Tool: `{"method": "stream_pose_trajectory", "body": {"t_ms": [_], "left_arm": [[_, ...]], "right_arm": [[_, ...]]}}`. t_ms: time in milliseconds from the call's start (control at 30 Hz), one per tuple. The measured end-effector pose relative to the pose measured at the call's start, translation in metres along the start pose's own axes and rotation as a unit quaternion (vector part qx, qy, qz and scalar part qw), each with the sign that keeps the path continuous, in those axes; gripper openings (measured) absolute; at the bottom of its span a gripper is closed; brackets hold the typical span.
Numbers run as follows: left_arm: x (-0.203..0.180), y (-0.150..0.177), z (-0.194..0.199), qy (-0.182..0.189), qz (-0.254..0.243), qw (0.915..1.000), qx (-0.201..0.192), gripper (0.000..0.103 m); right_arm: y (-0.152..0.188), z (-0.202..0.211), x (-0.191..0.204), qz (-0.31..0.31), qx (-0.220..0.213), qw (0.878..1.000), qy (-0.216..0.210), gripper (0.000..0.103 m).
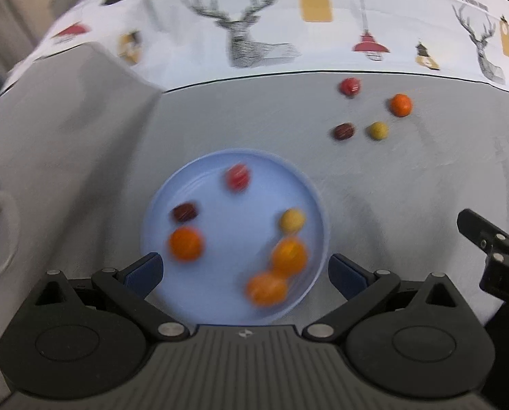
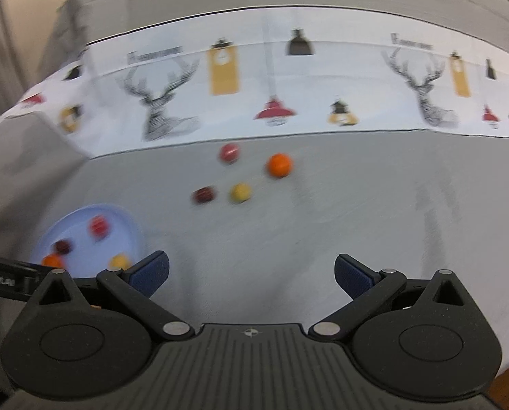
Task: Organize fruits
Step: 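Grasp a red date with the left tool while the right tool grasps a mandarin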
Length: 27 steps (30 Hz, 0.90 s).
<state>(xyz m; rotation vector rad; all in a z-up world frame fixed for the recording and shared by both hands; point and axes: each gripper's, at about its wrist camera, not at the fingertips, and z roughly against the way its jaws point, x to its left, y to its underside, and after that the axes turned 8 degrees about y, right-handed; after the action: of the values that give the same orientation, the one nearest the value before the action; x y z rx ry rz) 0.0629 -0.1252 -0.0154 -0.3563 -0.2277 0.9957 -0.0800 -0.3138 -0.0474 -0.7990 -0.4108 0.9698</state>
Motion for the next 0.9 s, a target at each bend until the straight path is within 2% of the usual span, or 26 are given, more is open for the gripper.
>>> {"method": "stream_pose_trajectory", "body": {"t_ms": [167,367,600,700,767,833,867,900], "left_arm": [[-0.029,-0.054,-0.05,0.021,-0.029,0.9993,0.006,0.103],[-0.062,-0.108,-0.124,0.012,-0.08,0.9965,0.021,0.103],[-0.064,-0.134,-0.191,0.005,-0.081,0.9948,0.062,0.103],[-0.059,-0.14,-0.196,0.023,-0.063,0.9961,0.057,0.103],[-0.061,-0.143,-0.199,0.03,-0.069,0.9956,0.057,0.101],[-0.064,-0.144,-0.195,0.054,-0.083,0.9938,0.049,0.084],[-0.065,-0.145,-0.193,0.068,-0.091,0.9926,0.044,0.061],[-0.067,-0.145,-0.189,0.073,-0.103,0.9912,0.04,0.027]], "right_arm": [[-0.02,-0.052,-0.016,0.021,-0.036,0.998,0.042,0.102],[-0.047,-0.126,-0.016,0.049,-0.034,0.997,0.04,0.102],[-0.073,-0.197,-0.011,0.045,0.008,0.999,0.017,0.102],[-0.077,-0.215,-0.003,0.058,0.015,0.998,0.009,0.102],[-0.076,-0.227,0.004,0.07,0.019,0.997,0.01,0.102],[-0.073,-0.23,0.009,0.088,0.009,0.996,0.001,0.096],[-0.072,-0.226,0.011,0.092,0.0,0.996,-0.013,0.079],[-0.071,-0.222,0.015,0.103,-0.009,0.994,-0.026,0.05]]}}
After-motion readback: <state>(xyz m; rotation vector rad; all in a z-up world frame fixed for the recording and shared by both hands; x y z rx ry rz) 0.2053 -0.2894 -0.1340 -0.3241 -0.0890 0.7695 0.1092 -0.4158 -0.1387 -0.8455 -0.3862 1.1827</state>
